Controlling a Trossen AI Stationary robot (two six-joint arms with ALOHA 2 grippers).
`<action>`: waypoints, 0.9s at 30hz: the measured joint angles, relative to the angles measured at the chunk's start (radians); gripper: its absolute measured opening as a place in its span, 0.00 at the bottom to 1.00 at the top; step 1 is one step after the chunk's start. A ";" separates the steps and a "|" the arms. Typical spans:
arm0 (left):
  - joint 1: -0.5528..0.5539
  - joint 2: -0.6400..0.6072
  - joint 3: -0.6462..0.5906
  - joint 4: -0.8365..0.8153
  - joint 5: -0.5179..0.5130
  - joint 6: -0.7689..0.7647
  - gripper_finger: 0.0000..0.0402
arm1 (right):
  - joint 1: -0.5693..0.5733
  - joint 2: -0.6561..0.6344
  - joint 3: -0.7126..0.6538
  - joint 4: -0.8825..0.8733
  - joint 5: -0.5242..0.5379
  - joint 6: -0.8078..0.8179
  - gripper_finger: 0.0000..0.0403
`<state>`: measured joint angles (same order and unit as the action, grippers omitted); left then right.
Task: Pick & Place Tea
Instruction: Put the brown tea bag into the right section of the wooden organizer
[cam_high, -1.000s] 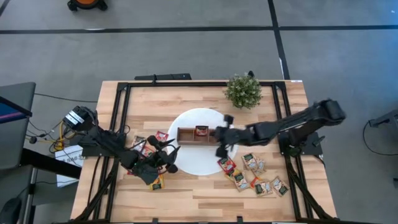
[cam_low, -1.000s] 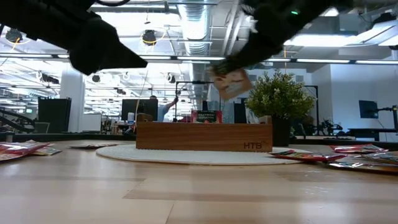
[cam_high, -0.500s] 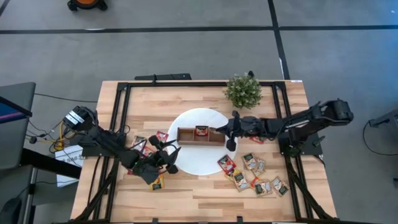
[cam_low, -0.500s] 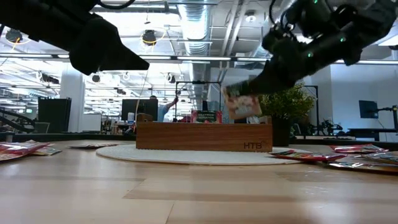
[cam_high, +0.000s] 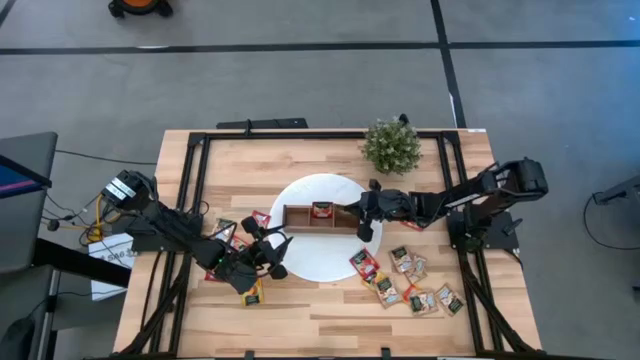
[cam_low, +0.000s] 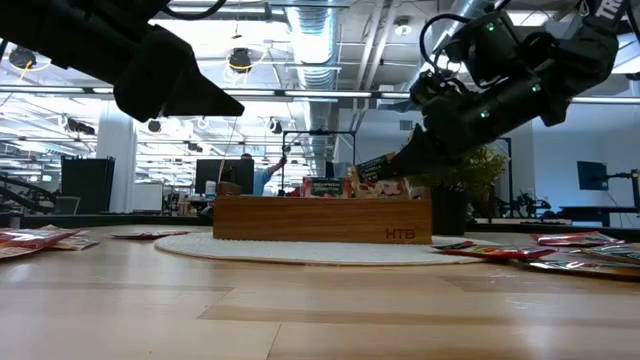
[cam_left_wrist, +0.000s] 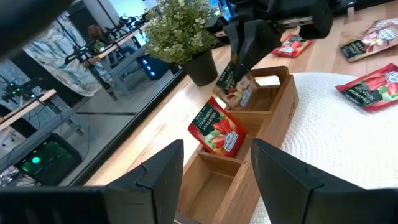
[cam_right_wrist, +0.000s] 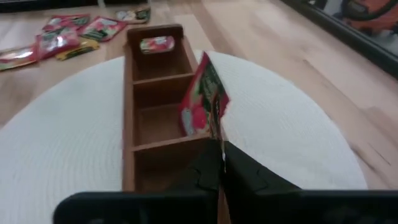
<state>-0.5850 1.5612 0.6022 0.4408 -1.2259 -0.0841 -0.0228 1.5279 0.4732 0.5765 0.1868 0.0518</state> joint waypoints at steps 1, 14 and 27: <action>0.000 0.000 0.000 0.000 0.000 0.000 0.45 | 0.000 -0.003 0.000 -0.002 0.001 -0.004 0.05; 0.003 0.000 0.000 -0.001 0.032 -0.011 0.45 | 0.027 -0.012 0.001 -0.047 0.234 -0.089 0.37; 0.003 0.000 0.000 -0.001 0.039 -0.011 0.45 | 0.007 -0.012 0.185 -0.355 0.130 -0.050 0.17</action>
<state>-0.5819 1.5612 0.6022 0.4400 -1.1866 -0.0952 -0.0154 1.5162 0.6582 0.2218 0.3170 0.0017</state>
